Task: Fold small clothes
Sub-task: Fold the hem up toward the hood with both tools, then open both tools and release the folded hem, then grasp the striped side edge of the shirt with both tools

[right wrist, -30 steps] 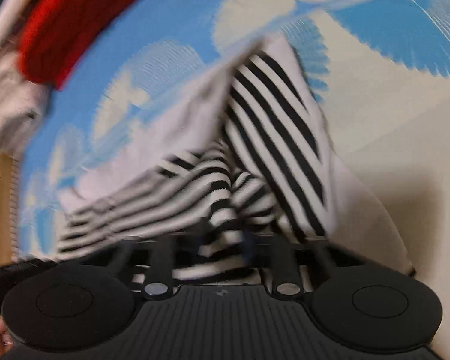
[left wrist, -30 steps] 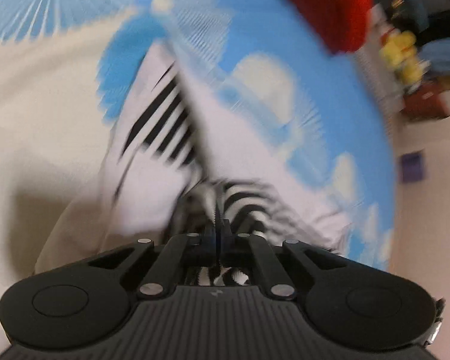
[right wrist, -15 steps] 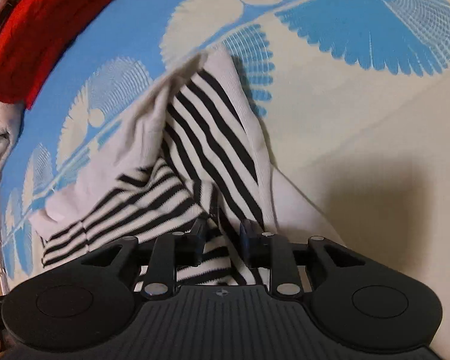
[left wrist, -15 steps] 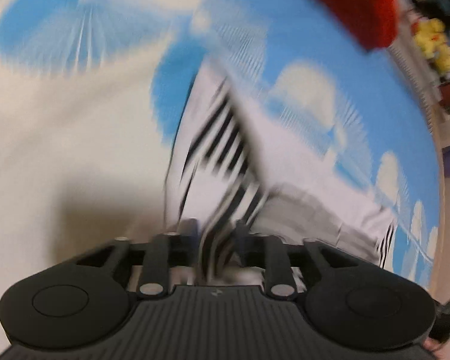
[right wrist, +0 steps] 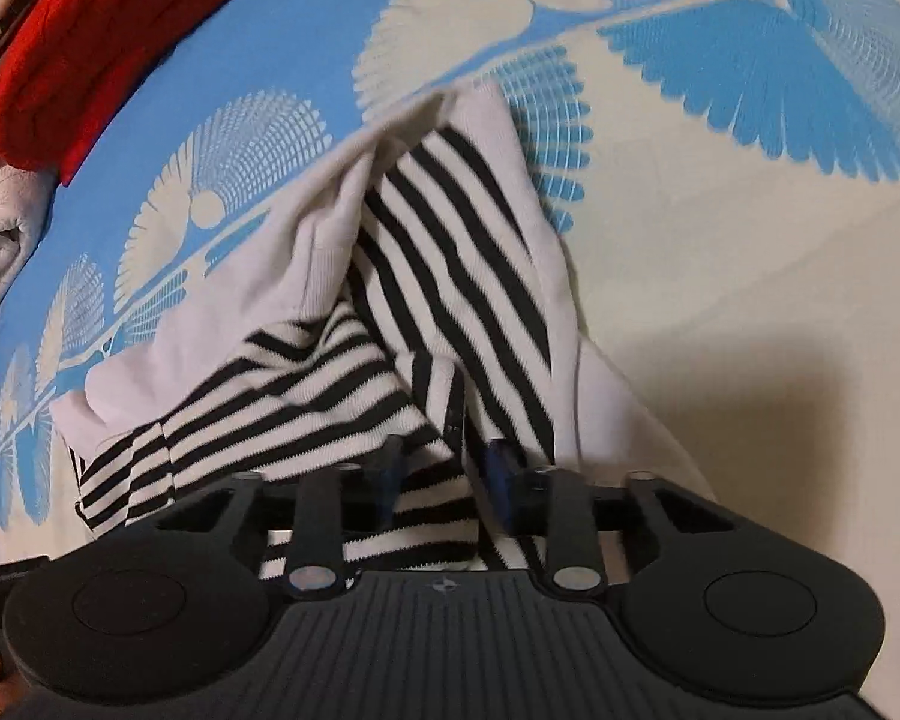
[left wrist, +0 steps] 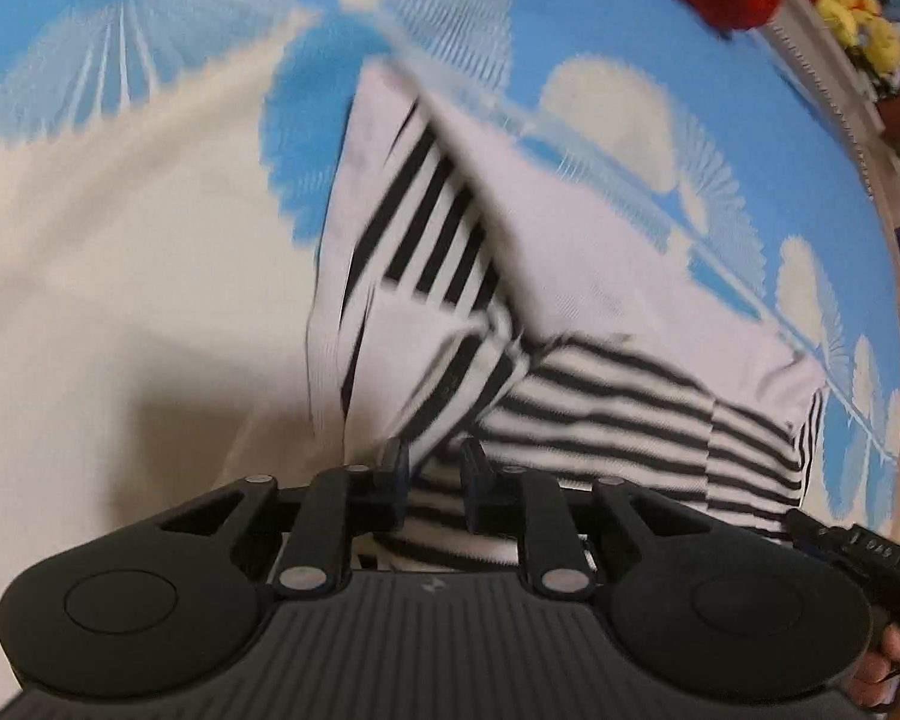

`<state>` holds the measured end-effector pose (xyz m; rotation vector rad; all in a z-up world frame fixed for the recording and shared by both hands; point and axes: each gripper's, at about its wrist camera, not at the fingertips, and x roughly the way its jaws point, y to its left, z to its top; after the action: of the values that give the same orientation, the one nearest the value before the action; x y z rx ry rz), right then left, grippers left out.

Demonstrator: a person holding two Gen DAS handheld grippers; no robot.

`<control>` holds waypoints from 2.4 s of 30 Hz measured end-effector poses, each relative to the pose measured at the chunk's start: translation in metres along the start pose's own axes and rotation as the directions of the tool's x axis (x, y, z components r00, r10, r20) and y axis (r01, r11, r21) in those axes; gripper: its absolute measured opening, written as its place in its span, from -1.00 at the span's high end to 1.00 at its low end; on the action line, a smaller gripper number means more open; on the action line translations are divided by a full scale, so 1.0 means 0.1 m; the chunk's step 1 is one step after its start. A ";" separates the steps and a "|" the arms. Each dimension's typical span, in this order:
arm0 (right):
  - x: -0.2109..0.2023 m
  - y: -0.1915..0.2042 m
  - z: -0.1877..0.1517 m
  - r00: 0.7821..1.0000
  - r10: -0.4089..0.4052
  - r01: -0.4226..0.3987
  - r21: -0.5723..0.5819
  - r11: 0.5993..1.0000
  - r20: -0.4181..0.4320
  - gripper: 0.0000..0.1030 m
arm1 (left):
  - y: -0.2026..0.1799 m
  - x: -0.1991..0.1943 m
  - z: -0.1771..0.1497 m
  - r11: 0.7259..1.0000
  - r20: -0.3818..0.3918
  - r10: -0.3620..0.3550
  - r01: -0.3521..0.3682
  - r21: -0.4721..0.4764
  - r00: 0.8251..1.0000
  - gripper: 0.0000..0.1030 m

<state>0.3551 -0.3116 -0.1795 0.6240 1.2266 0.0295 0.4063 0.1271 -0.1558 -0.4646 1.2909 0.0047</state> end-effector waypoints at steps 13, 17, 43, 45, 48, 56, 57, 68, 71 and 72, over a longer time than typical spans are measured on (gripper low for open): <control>0.19 0.15 -0.23 0.993 0.062 -0.067 -0.052 0.996 -0.102 0.49 | -0.09 0.08 -0.13 0.992 -0.074 -0.006 0.015 0.123 0.997 0.63; -0.06 0.25 -0.26 0.985 0.174 -0.174 -0.074 0.982 0.000 0.26 | -0.16 -0.16 -0.21 0.979 0.008 -0.099 0.096 0.180 0.995 0.53; -2.37 -0.69 -1.87 0.873 0.151 -0.092 -0.147 0.985 0.464 0.00 | 0.01 -2.17 -2.76 0.872 0.560 -0.037 -0.247 0.422 0.827 0.41; -2.17 -0.88 -2.11 0.881 0.113 -0.077 -0.098 0.992 0.460 0.00 | 0.16 -2.02 -3.00 0.883 0.546 -0.031 -0.233 0.408 0.837 0.50; -1.95 -0.96 -2.30 0.917 0.011 0.003 -0.035 0.999 0.399 0.01 | 0.34 -1.89 -3.14 0.912 0.451 0.045 -0.221 0.345 0.891 0.57; -1.73 -1.10 -2.46 0.929 -0.074 0.108 -0.074 0.991 0.362 0.04 | 0.68 -1.85 -3.10 0.971 0.316 -0.033 -0.044 0.235 0.948 0.51; -1.73 -1.14 -2.47 0.932 -0.081 0.107 -0.055 0.993 0.354 0.03 | 0.69 -1.79 -3.09 0.973 0.298 -0.042 -0.029 0.231 0.954 0.48; -1.42 -1.23 -2.60 0.979 -0.064 0.074 -0.046 0.996 0.194 -0.28 | 0.82 -1.18 -2.91 0.999 0.096 -0.037 0.033 0.038 0.995 -0.49; -1.18 -1.34 -2.53 0.987 -0.085 0.087 -0.010 0.996 0.135 -0.27 | 0.84 -1.07 -2.91 1.000 0.066 0.008 -0.009 0.017 0.998 -0.49; -1.16 -1.36 -2.52 0.987 -0.070 0.073 -0.012 0.997 0.142 -0.26 | 0.85 -1.05 -2.91 1.000 0.062 0.023 -0.023 0.010 0.998 -0.48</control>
<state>0.0499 -0.3568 -0.1900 0.5572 1.1088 -0.0632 0.0858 0.1338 -0.1445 -0.4377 1.2351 0.0314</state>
